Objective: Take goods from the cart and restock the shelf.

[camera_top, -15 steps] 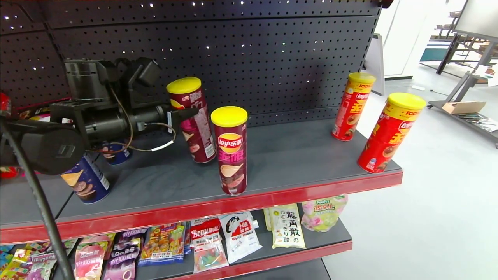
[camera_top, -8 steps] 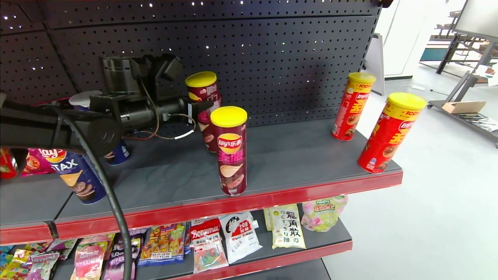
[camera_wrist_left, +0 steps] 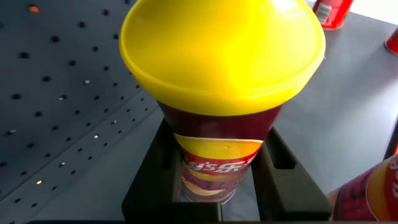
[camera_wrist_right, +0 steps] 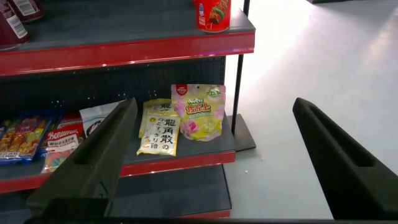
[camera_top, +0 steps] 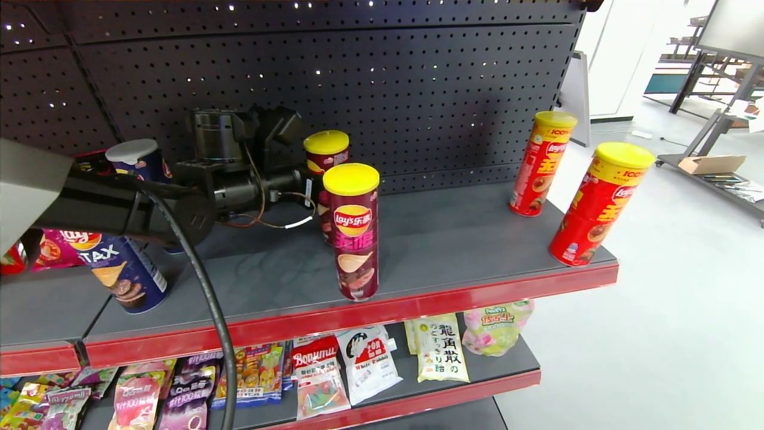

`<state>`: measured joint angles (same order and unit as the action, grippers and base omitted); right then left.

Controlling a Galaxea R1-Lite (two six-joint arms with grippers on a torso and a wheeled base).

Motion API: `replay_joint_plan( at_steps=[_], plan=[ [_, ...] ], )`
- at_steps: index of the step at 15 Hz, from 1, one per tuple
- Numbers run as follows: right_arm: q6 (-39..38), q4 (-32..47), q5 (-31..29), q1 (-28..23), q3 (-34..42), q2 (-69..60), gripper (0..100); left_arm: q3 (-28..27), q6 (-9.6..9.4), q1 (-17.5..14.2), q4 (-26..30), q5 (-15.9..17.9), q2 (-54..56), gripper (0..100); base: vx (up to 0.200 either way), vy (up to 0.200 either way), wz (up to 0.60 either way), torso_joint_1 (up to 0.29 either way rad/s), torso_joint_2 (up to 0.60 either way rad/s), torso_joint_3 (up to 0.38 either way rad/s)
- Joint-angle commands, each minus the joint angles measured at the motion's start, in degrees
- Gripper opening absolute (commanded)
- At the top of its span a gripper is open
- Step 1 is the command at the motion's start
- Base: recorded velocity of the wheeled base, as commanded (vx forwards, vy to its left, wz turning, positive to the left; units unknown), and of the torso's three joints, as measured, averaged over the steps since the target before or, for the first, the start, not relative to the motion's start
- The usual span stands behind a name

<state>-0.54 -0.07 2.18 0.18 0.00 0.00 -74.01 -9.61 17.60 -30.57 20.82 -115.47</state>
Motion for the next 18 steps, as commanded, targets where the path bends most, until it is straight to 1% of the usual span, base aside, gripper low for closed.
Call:
replay_joint_plan(
  at_steps=[1,3,5,10,11,13,16,18],
  plan=[
    [0.01,-0.01,0.02,-0.01,0.00,0.09,100,-0.87,0.03,0.06,-0.01,0.36,-1.25,0,0.000,0.000,0.00,0.000,0.00,0.000],
    [0.01,-0.01,0.02,-0.01,0.00,0.09,100,-2.46,0.38,0.24,-0.89,1.59,-2.66,0,0.000,0.000,0.00,0.000,0.00,0.000],
    [0.01,-0.01,0.02,-0.01,0.00,0.09,100,-3.60,0.29,0.15,-0.98,1.59,-3.36,0,0.000,0.000,0.00,0.000,0.00,0.000],
    [0.01,-0.01,0.02,-0.01,0.00,0.09,100,-2.81,0.03,0.15,-0.98,1.59,-3.53,0,0.000,0.000,0.00,0.000,0.00,0.000],
    [0.01,-0.01,0.02,-0.01,0.00,0.09,100,-2.90,0.03,0.15,-0.80,1.59,-3.53,100,0.000,0.000,0.00,0.000,0.00,0.000],
    [0.01,-0.01,0.02,-0.01,0.00,0.09,100,-2.54,0.47,0.06,-0.72,1.50,-3.36,100,0.000,0.000,0.00,0.000,0.00,0.000],
    [0.01,-0.01,0.02,-0.01,0.00,0.09,100,-1.75,0.55,0.06,-0.63,1.50,-2.83,100,0.000,0.000,0.00,0.000,0.00,0.000],
    [0.01,-0.01,0.02,-0.01,0.00,0.09,100,1.15,0.64,0.06,-0.63,1.50,-0.81,100,0.000,0.000,0.00,0.000,0.00,0.000]
  ],
)
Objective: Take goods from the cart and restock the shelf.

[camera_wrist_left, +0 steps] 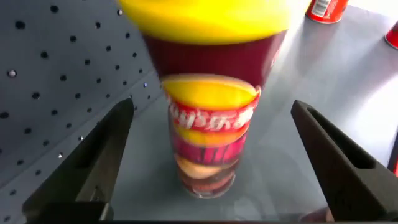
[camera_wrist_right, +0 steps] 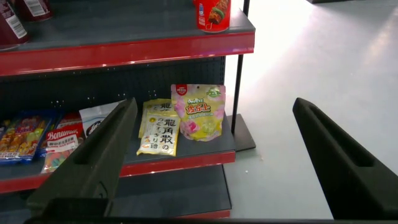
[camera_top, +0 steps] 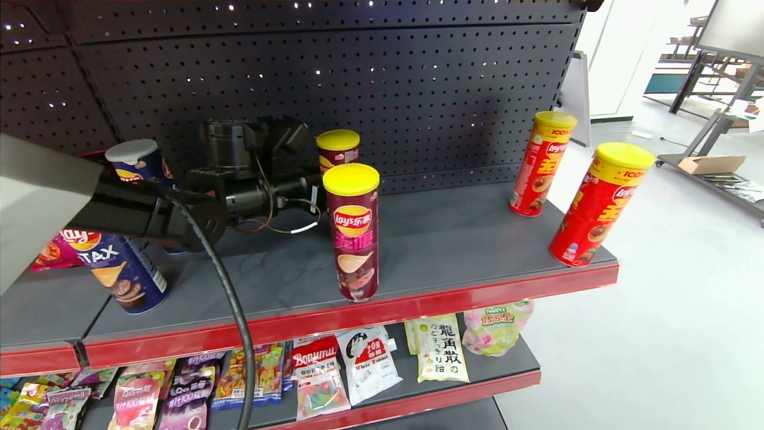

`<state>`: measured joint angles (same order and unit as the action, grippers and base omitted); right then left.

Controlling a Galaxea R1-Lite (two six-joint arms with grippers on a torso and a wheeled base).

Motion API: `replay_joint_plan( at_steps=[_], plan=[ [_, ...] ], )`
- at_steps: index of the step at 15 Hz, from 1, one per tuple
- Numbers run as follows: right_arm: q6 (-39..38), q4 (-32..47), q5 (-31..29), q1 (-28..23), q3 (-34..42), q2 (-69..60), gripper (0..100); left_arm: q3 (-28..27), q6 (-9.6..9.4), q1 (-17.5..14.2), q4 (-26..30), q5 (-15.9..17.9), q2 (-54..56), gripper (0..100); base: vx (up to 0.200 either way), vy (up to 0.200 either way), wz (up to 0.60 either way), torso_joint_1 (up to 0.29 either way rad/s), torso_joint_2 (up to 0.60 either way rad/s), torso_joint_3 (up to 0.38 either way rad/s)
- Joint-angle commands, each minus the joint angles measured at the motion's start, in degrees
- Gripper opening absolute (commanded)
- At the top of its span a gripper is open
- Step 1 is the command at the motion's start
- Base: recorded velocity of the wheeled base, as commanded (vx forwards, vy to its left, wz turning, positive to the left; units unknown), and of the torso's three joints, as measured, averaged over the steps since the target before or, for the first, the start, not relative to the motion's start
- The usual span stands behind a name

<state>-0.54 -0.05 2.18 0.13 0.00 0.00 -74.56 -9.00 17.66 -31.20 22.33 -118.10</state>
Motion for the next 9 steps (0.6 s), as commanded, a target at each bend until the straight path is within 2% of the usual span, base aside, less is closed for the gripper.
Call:
replay_joint_plan(
  at_steps=[1,5,9],
  plan=[
    [0.01,-0.04,0.02,0.04,0.00,0.09,100,4.95,0.03,-0.35,-0.09,-0.10,3.58,100,0.000,0.000,0.00,0.000,0.00,0.000],
    [0.01,-0.04,0.02,0.04,0.00,0.09,100,19.19,-0.23,-3.43,-0.36,-0.18,12.02,100,0.000,0.000,0.00,0.000,0.00,0.000],
    [0.01,-0.04,0.02,0.04,0.00,0.09,100,30.00,-0.50,-6.41,-0.36,-0.27,20.28,100,0.000,0.000,0.00,0.000,0.00,0.000]
  ],
)
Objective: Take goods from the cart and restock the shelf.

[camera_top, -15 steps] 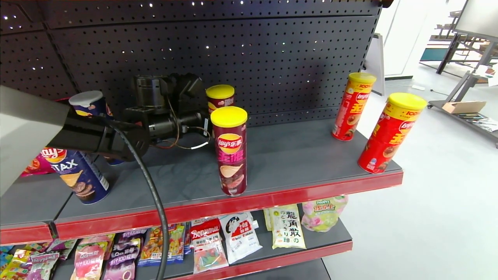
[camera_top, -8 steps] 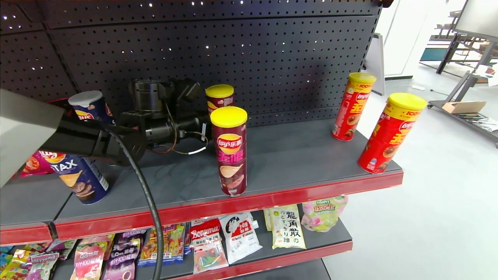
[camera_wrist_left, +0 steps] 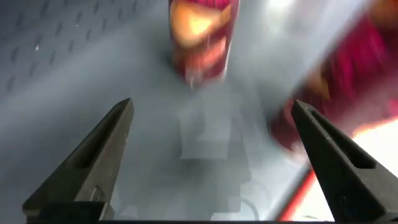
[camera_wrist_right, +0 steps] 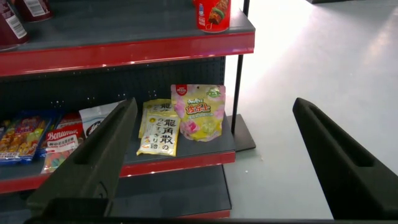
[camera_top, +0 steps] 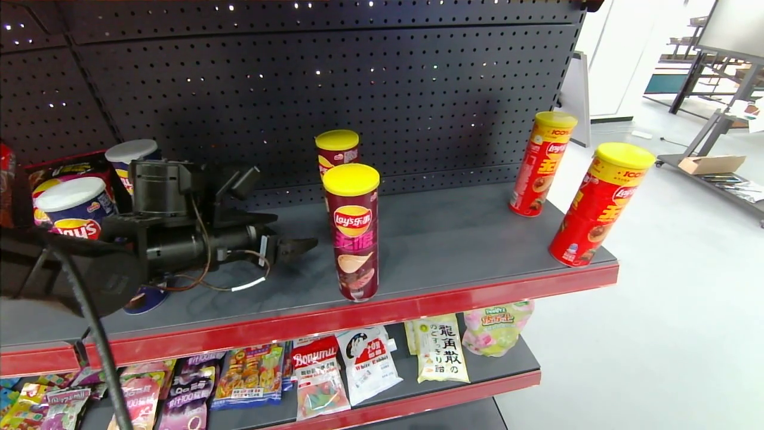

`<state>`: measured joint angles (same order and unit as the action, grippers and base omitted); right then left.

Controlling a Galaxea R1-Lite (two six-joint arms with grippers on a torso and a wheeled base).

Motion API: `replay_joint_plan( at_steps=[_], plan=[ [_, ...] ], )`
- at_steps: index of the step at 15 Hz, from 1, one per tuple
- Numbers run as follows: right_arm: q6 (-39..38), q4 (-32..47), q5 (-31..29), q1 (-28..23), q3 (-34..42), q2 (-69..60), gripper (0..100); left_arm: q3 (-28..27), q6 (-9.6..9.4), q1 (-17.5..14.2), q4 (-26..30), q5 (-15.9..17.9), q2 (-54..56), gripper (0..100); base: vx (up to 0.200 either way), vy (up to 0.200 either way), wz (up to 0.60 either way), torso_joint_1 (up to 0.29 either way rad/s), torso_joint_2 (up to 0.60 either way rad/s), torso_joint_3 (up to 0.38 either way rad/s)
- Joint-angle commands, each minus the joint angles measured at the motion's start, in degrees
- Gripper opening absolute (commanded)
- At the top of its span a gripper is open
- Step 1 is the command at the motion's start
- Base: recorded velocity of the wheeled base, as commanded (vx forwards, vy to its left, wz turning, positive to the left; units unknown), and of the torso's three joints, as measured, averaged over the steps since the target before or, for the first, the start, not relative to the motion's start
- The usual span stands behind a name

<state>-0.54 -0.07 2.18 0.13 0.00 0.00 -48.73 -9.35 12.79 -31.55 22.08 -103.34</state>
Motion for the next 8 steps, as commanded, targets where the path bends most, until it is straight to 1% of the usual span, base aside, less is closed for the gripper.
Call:
replay_joint_plan(
  at_steps=[1,5,6,7,8],
  plan=[
    [0.01,-0.01,0.02,0.04,0.00,0.09,100,6.63,-0.05,-2.33,0.00,-0.02,7.28,100,0.000,0.000,0.00,0.000,0.00,0.000],
    [0.01,-0.01,0.02,0.04,0.00,0.09,100,18.23,-0.05,-5.23,0.52,-0.28,18.44,100,0.000,0.000,0.00,0.000,0.00,0.000],
    [0.01,-0.01,0.02,0.04,0.00,0.09,100,19.90,-0.05,-6.20,1.58,-0.37,21.34,100,0.000,0.000,0.00,0.000,0.00,0.000],
    [0.01,-0.01,0.02,0.04,0.00,0.09,100,20.95,0.12,-7.51,4.74,-0.72,26.17,100,0.000,0.000,0.00,0.000,0.00,0.000],
    [0.01,-0.01,0.02,0.04,0.00,0.09,100,21.48,0.21,-8.31,9.49,-0.98,31.53,100,0.000,0.000,0.00,0.000,0.00,0.000]
  ],
)
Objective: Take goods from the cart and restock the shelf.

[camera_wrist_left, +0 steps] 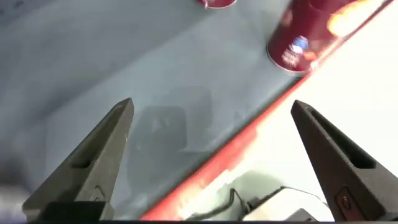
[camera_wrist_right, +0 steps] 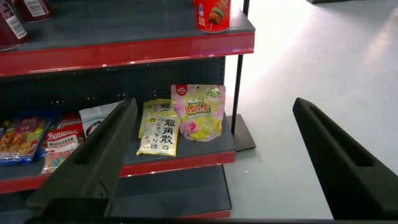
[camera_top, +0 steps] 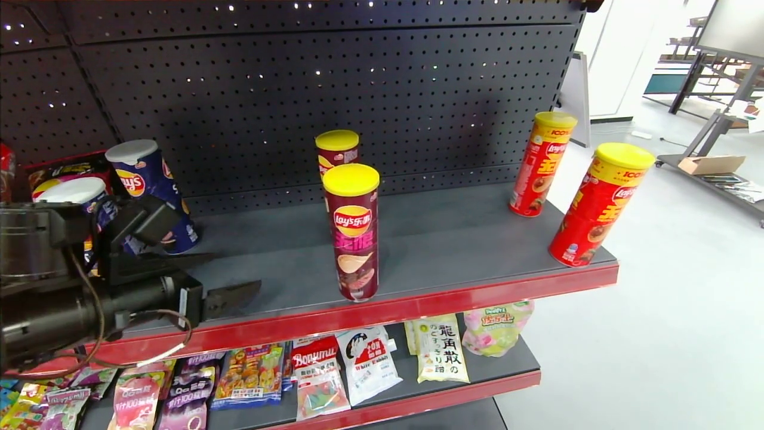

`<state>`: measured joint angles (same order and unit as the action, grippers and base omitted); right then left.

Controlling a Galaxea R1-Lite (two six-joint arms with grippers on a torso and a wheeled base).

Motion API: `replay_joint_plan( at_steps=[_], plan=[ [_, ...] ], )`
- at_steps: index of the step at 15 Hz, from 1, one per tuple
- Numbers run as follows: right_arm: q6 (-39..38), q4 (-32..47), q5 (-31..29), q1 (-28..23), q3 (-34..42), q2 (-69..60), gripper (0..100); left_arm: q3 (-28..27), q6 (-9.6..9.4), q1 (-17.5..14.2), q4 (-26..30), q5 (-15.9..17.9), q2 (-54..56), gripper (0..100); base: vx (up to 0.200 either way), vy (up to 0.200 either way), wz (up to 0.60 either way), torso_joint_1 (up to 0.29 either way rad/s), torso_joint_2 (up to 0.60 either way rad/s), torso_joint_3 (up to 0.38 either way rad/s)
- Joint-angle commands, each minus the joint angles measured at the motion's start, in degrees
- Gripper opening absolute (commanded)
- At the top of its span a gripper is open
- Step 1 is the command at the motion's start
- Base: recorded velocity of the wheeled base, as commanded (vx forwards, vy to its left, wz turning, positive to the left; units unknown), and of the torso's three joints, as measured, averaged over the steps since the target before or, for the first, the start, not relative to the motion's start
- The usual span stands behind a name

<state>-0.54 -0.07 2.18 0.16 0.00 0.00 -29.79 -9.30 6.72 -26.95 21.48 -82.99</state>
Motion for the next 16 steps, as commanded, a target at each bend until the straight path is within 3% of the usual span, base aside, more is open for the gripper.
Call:
replay_joint_plan(
  at_steps=[1,3,5,6,7,8,9,16],
  plan=[
    [0.01,-0.01,0.02,0.02,0.00,0.09,100,3.43,0.25,-2.59,9.90,-1.09,17.43,100,0.000,0.000,0.00,0.000,0.00,0.000],
    [0.01,-0.01,0.02,0.02,0.00,0.09,100,3.87,0.25,-2.85,17.55,-3.90,27.36,100,0.000,0.000,0.00,0.000,0.00,0.000],
    [0.01,-0.01,0.02,0.02,0.00,0.09,100,4.48,0.69,-4.26,19.66,-11.90,35.62,100,0.000,0.000,0.00,0.000,0.00,0.000],
    [0.01,-0.01,0.02,0.02,0.00,0.09,100,5.98,1.83,-5.84,19.57,-14.54,40.10,100,0.000,0.000,0.00,0.000,0.00,0.000],
    [0.01,-0.01,0.02,0.02,0.00,0.09,100,7.03,3.24,-6.19,19.57,-14.62,43.71,100,0.000,0.000,0.00,0.000,0.00,0.000],
    [0.01,-0.01,0.02,0.02,0.00,0.09,100,7.03,3.24,-6.19,19.57,-14.62,43.71,100,0.000,0.000,0.00,0.000,0.00,0.000],
    [0.01,-0.01,0.02,0.02,0.00,0.09,100,9.14,6.40,-6.01,20.27,-11.64,51.09,100,0.000,0.000,0.00,0.000,0.00,0.000],
    [0.01,-0.01,0.02,0.11,0.00,0.09,100,24.70,8.86,-5.75,22.65,-9.26,72.62,100,0.000,0.000,0.00,0.000,0.00,0.000]
  ],
)
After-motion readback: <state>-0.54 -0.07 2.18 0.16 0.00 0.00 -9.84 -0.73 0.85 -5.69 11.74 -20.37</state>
